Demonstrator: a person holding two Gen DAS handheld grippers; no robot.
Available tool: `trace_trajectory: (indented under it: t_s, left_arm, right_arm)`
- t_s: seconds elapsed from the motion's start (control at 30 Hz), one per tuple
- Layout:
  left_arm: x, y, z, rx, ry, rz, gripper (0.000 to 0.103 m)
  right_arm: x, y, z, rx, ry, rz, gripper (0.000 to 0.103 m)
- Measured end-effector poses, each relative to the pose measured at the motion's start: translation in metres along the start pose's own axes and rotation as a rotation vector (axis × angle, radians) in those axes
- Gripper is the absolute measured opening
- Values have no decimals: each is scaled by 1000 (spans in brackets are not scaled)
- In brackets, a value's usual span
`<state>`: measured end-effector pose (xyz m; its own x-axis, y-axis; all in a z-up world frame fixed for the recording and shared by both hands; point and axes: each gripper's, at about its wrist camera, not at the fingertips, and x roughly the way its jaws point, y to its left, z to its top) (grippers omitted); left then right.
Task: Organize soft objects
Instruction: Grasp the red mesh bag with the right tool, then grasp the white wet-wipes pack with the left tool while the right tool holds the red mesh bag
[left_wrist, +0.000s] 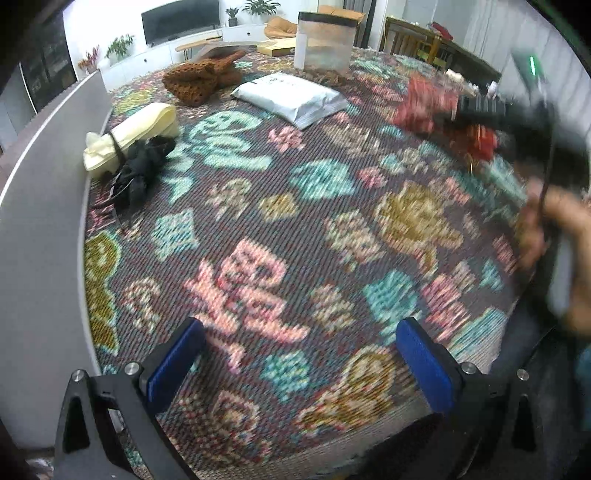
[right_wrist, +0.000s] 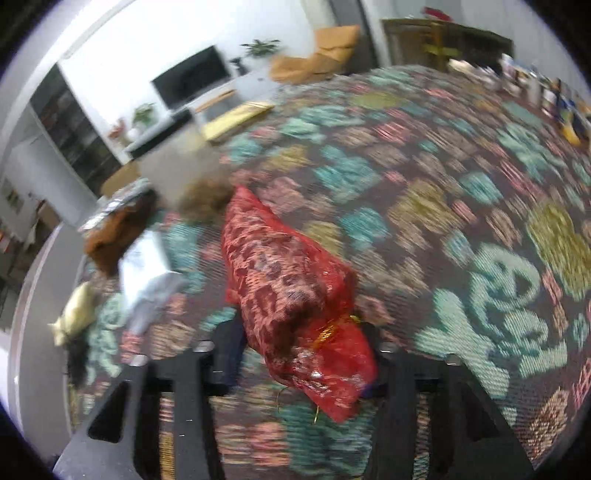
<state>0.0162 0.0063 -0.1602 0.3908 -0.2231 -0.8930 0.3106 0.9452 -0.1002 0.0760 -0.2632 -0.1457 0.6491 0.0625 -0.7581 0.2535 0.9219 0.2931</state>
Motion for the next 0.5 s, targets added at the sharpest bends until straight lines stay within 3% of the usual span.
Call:
trace_trajectory:
  t_s: [0.03,0.1,0.2,0.3,0.43,0.5]
  left_arm:
    - [-1,1,6,-13,0,-18,103]
    - [-2,3,19,-36,-1,-41,103]
    - [-6,11,56,-77,-11,-57,103]
    - [-7,21,101,-109,-35,-69,103]
    - [25,34,159,-149,-6,-17,103]
    - [45,38,178,-186,14,-36,103]
  right_arm:
    - [1,-4,-5,16,-3,-15,80]
    - [-1,-9,-11,61,-15,-11,80]
    - [-6,3,-13,12,-39,-31,81]
    - [6,14,-13,-37,-8,-53,82]
    - [9,11,-16,-40,-1,-50,84]
    - [8,7,-17,-31,-4,-39,84]
